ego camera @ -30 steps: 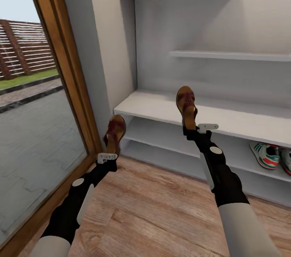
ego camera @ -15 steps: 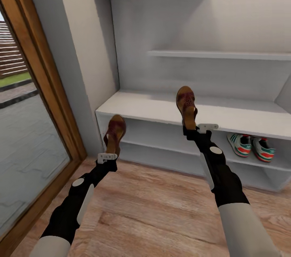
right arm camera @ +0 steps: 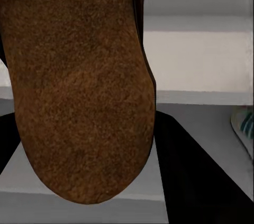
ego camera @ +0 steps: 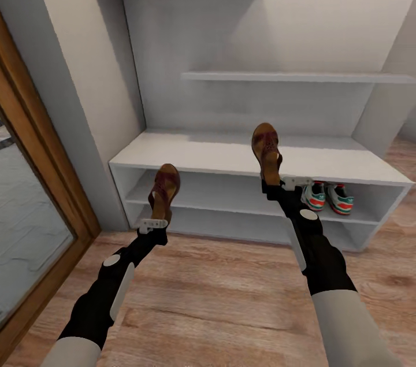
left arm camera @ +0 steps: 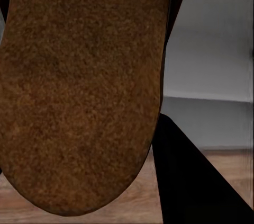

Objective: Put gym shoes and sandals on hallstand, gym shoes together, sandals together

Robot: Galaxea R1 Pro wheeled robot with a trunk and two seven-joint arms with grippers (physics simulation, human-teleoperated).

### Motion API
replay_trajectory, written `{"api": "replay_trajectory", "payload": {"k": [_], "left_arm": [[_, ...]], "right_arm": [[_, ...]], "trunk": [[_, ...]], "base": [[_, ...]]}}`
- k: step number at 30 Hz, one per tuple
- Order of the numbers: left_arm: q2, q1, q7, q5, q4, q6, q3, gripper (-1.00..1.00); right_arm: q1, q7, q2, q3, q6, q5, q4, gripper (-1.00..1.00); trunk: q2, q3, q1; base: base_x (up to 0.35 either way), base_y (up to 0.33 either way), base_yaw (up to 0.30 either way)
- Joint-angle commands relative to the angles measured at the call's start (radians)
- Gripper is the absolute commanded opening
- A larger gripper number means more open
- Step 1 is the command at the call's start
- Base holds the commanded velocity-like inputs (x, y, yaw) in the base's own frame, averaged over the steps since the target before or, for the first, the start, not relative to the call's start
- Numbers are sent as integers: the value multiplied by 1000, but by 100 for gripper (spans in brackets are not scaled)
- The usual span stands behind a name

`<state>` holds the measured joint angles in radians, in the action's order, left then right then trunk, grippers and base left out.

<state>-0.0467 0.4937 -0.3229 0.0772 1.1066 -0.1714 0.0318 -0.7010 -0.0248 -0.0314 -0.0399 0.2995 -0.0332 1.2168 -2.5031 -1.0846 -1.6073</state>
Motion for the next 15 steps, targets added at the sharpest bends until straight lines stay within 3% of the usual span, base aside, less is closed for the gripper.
{"api": "replay_trajectory", "payload": {"k": [1, 7, 15], "left_arm": [[-1, 0, -8, 9, 2, -10, 3, -100], [-1, 0, -8, 10, 1, -10, 2, -100], [-1, 0, -8, 10, 1, -10, 2, -100]], "right_arm": [[-1, -1, -1, -1, 6, -1, 1, -100], [-1, -1, -1, -1, 6, -1, 1, -100], [0, -1, -1, -1, 6, -1, 1, -100]], "trunk": [[0, -1, 1], [0, -1, 1], [0, -1, 1]], "base": [[-186, -122, -253], [-241, -157, -171], [-216, -208, -21]]}}
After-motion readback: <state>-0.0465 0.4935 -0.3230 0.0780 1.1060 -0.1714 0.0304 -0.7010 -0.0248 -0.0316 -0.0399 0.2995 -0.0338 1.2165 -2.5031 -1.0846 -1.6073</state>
